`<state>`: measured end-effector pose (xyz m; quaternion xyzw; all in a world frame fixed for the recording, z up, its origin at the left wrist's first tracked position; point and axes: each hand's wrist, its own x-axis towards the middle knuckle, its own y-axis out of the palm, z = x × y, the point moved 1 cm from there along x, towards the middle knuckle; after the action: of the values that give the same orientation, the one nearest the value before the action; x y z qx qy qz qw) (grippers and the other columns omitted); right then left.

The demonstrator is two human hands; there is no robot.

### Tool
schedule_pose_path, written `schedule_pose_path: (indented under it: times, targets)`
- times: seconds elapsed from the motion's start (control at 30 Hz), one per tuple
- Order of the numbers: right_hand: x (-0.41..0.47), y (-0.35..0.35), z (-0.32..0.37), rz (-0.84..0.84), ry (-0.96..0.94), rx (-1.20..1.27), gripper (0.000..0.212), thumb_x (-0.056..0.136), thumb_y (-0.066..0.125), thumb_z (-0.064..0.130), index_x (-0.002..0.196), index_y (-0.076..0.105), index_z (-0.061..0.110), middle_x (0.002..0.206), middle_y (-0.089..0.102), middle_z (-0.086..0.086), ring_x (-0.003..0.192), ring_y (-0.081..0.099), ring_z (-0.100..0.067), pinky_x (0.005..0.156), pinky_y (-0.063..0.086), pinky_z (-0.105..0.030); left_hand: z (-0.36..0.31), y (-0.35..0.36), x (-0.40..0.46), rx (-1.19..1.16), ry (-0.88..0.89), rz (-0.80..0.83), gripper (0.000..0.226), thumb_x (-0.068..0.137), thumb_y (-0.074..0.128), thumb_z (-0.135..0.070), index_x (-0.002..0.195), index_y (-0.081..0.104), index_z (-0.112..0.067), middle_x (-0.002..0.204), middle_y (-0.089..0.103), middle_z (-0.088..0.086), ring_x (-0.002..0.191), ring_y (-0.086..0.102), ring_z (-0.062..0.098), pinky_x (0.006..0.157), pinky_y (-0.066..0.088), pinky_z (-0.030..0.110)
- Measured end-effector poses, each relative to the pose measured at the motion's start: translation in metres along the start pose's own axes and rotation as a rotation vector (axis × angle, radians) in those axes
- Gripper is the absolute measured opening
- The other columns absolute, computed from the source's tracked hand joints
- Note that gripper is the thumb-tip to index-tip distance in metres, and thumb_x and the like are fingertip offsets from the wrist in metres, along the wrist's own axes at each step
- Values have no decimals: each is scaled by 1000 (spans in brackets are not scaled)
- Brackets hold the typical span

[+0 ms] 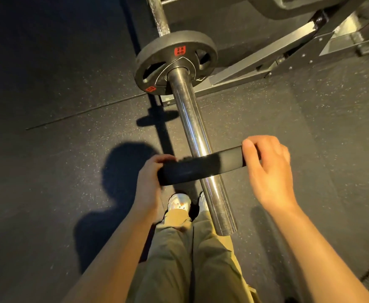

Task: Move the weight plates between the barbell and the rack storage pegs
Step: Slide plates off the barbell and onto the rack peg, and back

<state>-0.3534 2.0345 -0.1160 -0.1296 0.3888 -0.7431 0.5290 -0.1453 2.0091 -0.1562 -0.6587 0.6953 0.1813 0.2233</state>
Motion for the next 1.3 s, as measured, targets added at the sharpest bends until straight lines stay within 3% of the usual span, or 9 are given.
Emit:
schedule_pose_path:
  times: [0.2, 0.3, 0.43, 0.57, 0.7, 0.93, 1.1, 1.2, 1.3]
  targets:
    - [-25, 13, 22, -154, -149, -283, 31, 91, 41, 48, 91, 62, 25, 96, 57, 11, 95, 35, -17, 75, 38, -36, 27, -6, 1, -10, -244, -124, 31, 98, 36, -12, 91, 63, -26, 103, 59, -3, 111, 52, 23, 101, 42, 40]
    - [-22, 1, 20, -121, -144, -96, 24, 91, 43, 45, 87, 62, 32, 86, 55, 21, 92, 38, -12, 77, 32, -27, 9, -6, -1, 115, -159, -186, 26, 97, 40, -13, 95, 64, -24, 98, 59, -6, 102, 55, 14, 89, 44, 31]
    - [8, -17, -3, -118, 87, 112, 19, 96, 47, 36, 88, 61, 27, 84, 59, 14, 93, 54, -18, 79, 37, -27, -30, 25, -15, 374, 186, -36, 15, 97, 46, -25, 104, 59, -22, 97, 58, -10, 91, 55, -1, 81, 41, 17]
    - [27, -11, -20, 222, 382, 87, 46, 99, 31, 48, 103, 65, 18, 101, 62, 2, 94, 52, -16, 74, 33, -26, -28, 51, -25, 599, 492, -139, 30, 96, 37, -33, 84, 62, -24, 73, 56, -15, 71, 51, -2, 73, 38, 23]
    - [5, -10, -18, 142, 214, -29, 49, 102, 26, 44, 94, 59, 9, 93, 58, -2, 93, 50, -20, 74, 29, -28, -5, 32, -22, 501, 466, -138, 30, 93, 31, -38, 83, 57, -28, 75, 53, -17, 79, 52, 0, 77, 39, 28]
    - [-41, -2, 16, -71, -154, -325, 38, 100, 29, 40, 106, 64, 26, 110, 61, 8, 99, 45, -19, 85, 31, -28, 16, -17, -20, 388, 153, -18, 24, 89, 35, -35, 94, 58, -31, 94, 56, -14, 90, 52, -7, 78, 36, 13]
    - [-41, 4, 33, -174, -284, -349, 34, 99, 40, 34, 79, 64, 21, 79, 58, 9, 79, 42, -20, 71, 34, -36, -10, 6, -25, 407, 268, -30, 18, 94, 41, -31, 100, 57, -26, 94, 54, -17, 88, 52, -8, 82, 39, 19]
    - [-17, -2, 18, -163, -227, -246, 36, 98, 36, 38, 71, 54, 21, 82, 55, 8, 83, 48, -24, 78, 33, -35, -20, 32, -21, 522, 411, -6, 23, 95, 39, -35, 91, 61, -27, 81, 55, -19, 78, 54, -1, 86, 47, 45]
    - [10, -7, -17, -27, 108, -95, 44, 99, 35, 40, 86, 66, 11, 97, 61, 5, 97, 51, -17, 84, 31, -24, -14, 37, -15, 627, 539, -74, 36, 91, 34, -28, 72, 62, -17, 61, 56, -10, 57, 52, 7, 66, 48, 39]
